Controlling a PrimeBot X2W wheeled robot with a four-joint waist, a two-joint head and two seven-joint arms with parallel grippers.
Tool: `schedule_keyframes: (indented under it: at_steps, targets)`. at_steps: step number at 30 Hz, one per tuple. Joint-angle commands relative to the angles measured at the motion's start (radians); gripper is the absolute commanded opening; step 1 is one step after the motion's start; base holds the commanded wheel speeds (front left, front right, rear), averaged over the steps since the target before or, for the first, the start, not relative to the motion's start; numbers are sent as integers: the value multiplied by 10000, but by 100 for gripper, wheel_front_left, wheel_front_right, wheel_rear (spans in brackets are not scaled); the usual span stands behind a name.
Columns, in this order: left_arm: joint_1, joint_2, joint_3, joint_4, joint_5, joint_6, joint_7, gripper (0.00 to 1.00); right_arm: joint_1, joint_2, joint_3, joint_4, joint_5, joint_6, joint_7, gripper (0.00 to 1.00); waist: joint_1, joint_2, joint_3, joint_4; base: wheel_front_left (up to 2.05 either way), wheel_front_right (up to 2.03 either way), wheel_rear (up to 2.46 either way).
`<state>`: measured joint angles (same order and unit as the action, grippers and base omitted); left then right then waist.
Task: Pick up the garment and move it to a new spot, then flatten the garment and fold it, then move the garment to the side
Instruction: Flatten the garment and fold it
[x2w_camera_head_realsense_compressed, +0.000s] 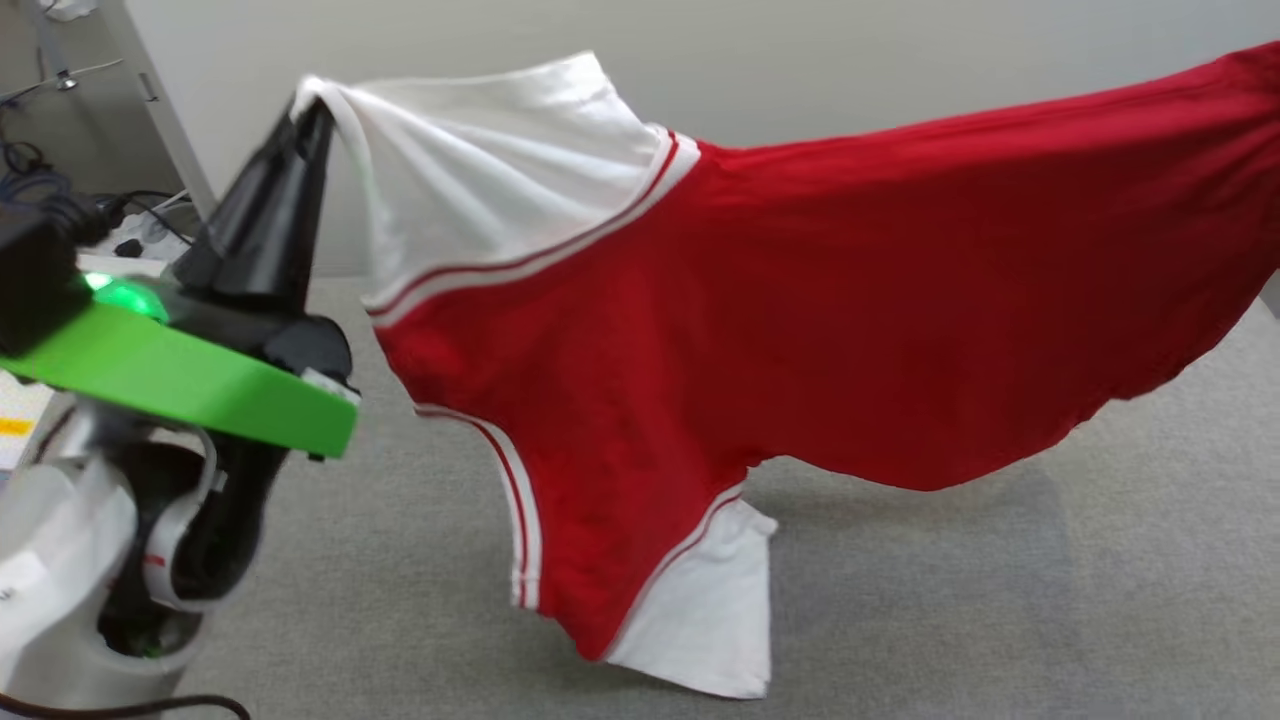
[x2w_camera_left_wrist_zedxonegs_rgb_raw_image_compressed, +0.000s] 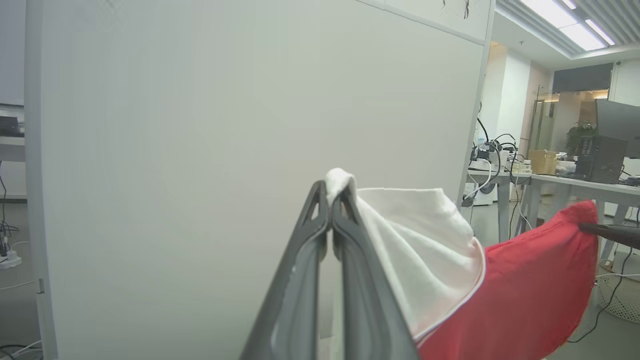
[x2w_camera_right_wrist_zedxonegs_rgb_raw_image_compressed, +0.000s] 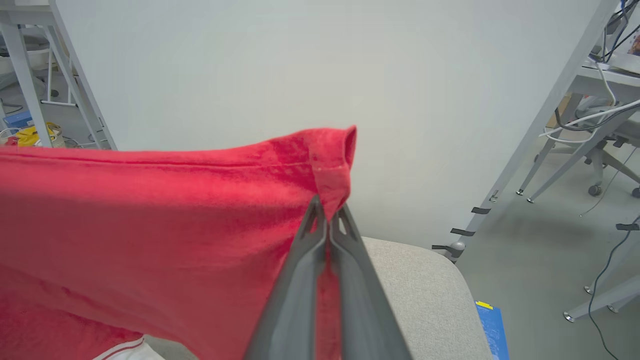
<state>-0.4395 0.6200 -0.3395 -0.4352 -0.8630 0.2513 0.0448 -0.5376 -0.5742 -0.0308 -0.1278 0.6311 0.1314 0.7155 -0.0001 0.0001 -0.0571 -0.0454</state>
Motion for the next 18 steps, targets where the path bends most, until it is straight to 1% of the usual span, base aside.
schedule_keyframes:
  at_steps: [1,9,13,18]
  targets:
    - [-345,128,167,-20,-60,-43,31,0,-203,60,-24,-89,54,-7,-19,0,1,-1,92,-221,0,0,0]
    - [-1942,719,617,241,88,-317,477,0,-949,42,-134,-133,-14,-7,-448,0,1,-1,933,-471,0,0,0]
    - [-3104,1074,732,591,181,-617,856,0,-1490,13,-187,-25,-10,-7,-866,0,1,-1,1801,-525,0,0,0]
    - [-4700,1451,658,1163,227,-1187,1481,0,-2282,-34,-137,412,-48,-7,-1310,0,1,-1,3037,-587,0,0,0]
